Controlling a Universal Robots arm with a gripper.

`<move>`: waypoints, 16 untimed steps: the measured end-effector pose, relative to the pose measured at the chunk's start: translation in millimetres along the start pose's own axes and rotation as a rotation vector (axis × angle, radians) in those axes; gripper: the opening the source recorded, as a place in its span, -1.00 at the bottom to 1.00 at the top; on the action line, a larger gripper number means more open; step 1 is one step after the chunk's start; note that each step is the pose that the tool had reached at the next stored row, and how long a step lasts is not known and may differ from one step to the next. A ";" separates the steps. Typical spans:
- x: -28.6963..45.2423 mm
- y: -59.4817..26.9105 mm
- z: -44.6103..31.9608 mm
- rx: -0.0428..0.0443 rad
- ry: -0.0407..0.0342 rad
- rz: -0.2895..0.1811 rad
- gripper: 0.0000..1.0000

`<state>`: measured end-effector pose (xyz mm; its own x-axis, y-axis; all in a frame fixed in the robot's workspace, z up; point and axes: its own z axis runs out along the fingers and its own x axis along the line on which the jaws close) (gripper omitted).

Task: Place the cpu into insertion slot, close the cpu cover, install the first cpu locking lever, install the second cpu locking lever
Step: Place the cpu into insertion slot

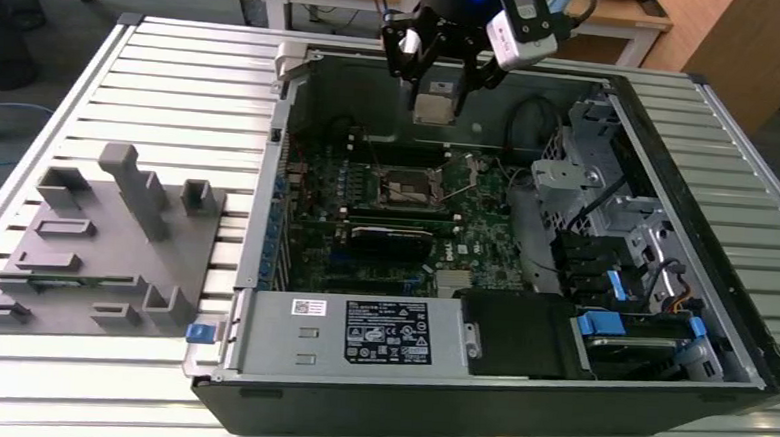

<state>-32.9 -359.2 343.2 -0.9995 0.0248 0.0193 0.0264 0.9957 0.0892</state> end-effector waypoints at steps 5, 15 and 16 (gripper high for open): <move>0.0 -0.1 1.9 0.0000 0.0000 0.000 0.08; -0.1 -0.2 3.1 -0.0004 -0.0007 0.000 0.08; -0.1 -0.3 3.6 -0.0003 -0.0014 0.000 0.08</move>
<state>-33.0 -359.1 339.6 -0.9995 0.0248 0.0179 0.0263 0.9956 0.0895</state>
